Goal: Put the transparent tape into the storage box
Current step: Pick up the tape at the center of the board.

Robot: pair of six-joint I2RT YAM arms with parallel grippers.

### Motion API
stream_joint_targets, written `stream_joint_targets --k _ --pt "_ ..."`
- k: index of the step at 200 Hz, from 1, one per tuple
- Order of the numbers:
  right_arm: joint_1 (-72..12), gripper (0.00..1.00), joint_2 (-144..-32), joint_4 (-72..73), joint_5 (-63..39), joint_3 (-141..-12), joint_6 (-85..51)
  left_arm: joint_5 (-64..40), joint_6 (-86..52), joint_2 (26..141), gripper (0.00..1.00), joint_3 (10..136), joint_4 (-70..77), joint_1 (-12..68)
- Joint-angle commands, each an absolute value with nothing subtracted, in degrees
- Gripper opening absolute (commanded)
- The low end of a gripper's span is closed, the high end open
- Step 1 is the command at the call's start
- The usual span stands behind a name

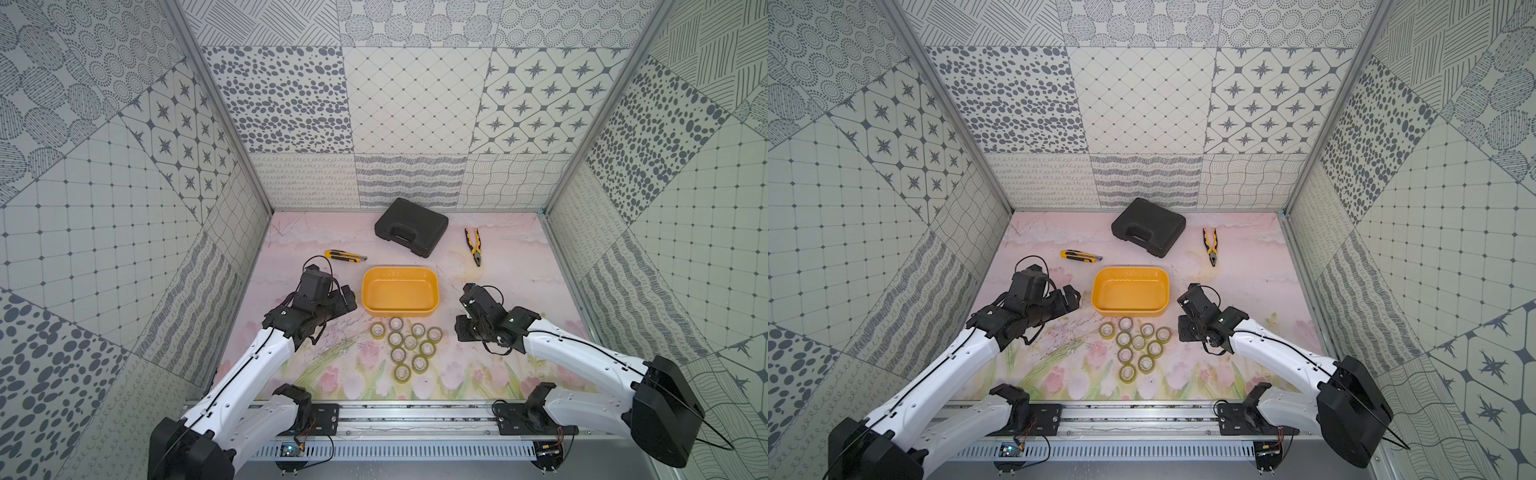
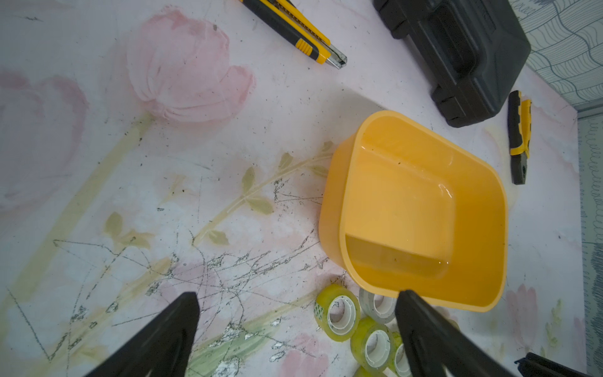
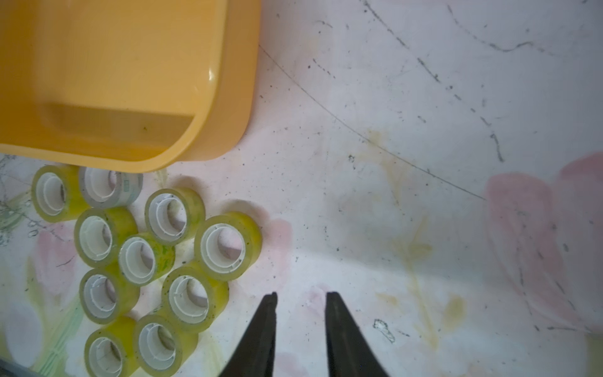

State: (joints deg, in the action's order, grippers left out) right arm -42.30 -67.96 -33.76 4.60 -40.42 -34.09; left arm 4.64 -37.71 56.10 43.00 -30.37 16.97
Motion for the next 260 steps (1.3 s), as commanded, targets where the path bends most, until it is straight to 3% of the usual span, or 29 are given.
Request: stream_joint_targets --k 1,44,95,260 --pt "-42.83 0.4 -70.8 -32.41 -0.44 -43.74 -32.48 4.64 -37.4 54.62 0.99 43.85 -35.16 17.25" --pt "-44.91 0.41 -76.74 -29.09 0.95 -45.64 -31.94 3.9 -39.25 54.37 0.99 38.95 -29.1 17.28" --pt "-44.93 0.41 -83.25 -27.98 3.34 -47.29 -33.55 4.07 -37.13 61.66 0.99 42.82 -29.57 17.23" --pt "-47.9 0.43 -90.79 -28.56 9.27 -46.47 -36.21 5.73 -36.9 58.25 0.99 40.08 -27.69 17.25"
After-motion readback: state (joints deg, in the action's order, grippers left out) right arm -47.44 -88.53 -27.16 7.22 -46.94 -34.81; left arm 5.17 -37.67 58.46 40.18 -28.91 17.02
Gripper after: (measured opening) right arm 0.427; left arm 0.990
